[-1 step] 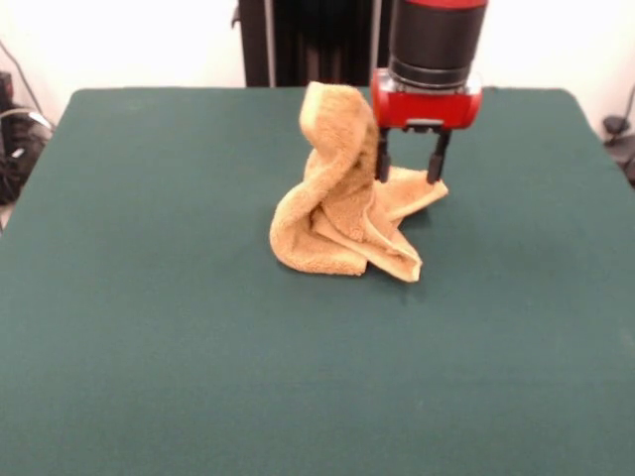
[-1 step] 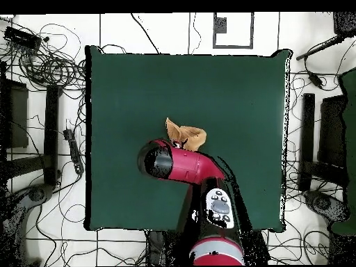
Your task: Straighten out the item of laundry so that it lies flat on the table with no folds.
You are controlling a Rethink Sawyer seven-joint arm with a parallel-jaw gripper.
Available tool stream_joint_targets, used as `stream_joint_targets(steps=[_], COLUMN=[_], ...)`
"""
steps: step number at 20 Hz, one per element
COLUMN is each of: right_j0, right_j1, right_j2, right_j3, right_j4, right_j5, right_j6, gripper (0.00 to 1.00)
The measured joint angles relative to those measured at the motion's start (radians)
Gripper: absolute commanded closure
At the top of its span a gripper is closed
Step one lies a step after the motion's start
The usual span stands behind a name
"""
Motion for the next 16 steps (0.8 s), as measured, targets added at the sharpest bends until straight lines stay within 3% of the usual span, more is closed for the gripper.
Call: stream_joint_targets(steps=[16], right_j0=[-0.138], right_j1=[-0.001], right_j2=[0.002], right_j3=[0.008], right_j4=[-0.105], right_j5=[0.000], right_j6=[0.000], gripper=[0.00])
